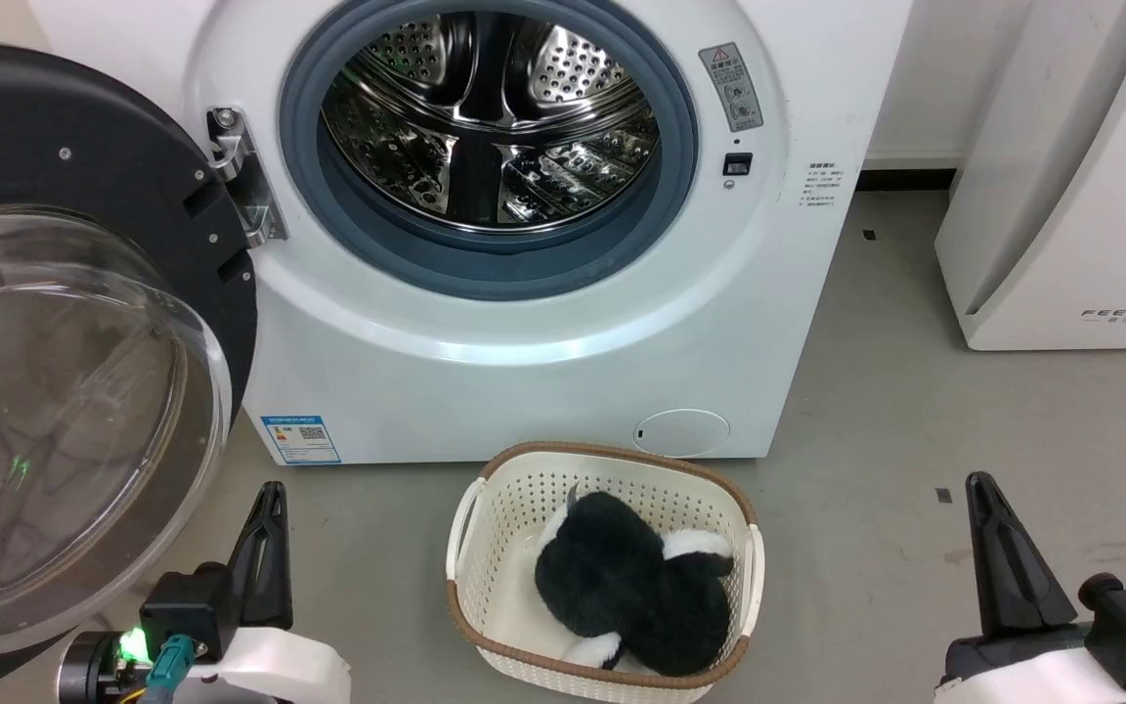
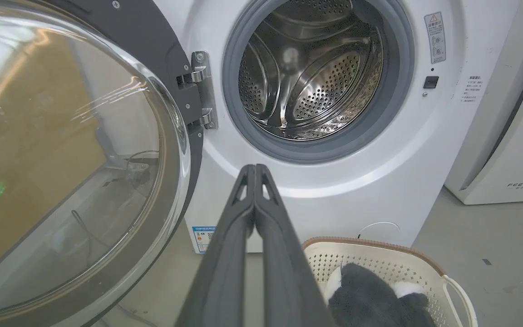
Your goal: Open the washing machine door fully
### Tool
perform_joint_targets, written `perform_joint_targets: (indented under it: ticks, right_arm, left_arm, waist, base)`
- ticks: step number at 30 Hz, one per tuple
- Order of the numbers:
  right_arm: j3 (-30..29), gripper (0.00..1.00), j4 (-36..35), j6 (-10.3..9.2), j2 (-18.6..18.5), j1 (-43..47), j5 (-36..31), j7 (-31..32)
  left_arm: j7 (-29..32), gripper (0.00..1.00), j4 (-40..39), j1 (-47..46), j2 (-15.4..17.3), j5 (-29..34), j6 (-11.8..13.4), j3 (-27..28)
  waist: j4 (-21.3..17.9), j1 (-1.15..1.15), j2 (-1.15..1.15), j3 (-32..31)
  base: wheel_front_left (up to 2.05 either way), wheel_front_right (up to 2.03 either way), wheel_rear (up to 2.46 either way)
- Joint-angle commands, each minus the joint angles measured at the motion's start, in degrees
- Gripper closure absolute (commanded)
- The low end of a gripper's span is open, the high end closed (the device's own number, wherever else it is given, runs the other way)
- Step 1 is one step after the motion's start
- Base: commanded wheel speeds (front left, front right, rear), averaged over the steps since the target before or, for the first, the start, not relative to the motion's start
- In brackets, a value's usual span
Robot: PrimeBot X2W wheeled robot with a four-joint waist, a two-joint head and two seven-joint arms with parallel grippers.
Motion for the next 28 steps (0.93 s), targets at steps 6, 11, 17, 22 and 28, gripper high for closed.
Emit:
perform_joint_targets:
  ticks: [6,11,17,22,28]
  right_arm:
    - [0.3,1.0,0.3,0.01,0.0,-0.7,-0.6,1.1]
    - [0.5,1.0,0.3,0.01,0.0,-0.9,-0.8,1.7]
    - [0.6,1.0,0.4,0.01,0.1,-1.0,-1.0,2.4]
    - [0.8,1.0,0.5,0.02,0.1,-1.2,-1.3,3.1]
    - [1.0,1.0,0.6,0.02,0.1,-1.3,-1.5,3.7]
  left_arm:
    - [1.0,1.0,-0.9,0.3,0.0,0.1,0.6,-0.3]
    - [1.6,1.0,-1.3,0.4,0.0,0.2,0.7,-0.5]
    - [2.3,1.0,-1.7,0.5,0.0,0.2,0.8,-0.8]
    - [3.0,1.0,-2.2,0.5,0.0,0.2,1.0,-1.1]
    - [3.6,1.0,-2.6,0.6,0.0,0.3,1.1,-1.3]
  waist:
    - [0.0,0.0,0.0,-0.1]
    - [0.1,0.0,0.0,-0.1]
    - [0.1,0.0,0.0,-0.2]
    - [0.1,0.0,0.0,-0.2]
    - [0.1,0.0,0.0,-0.3]
  base:
    - [0.0,0.0,0.0]
    - [0.0,0.0,0.0]
    - [0.0,0.0,0.0]
    - [0.0,0.0,0.0]
    - [0.0,0.0,0.0]
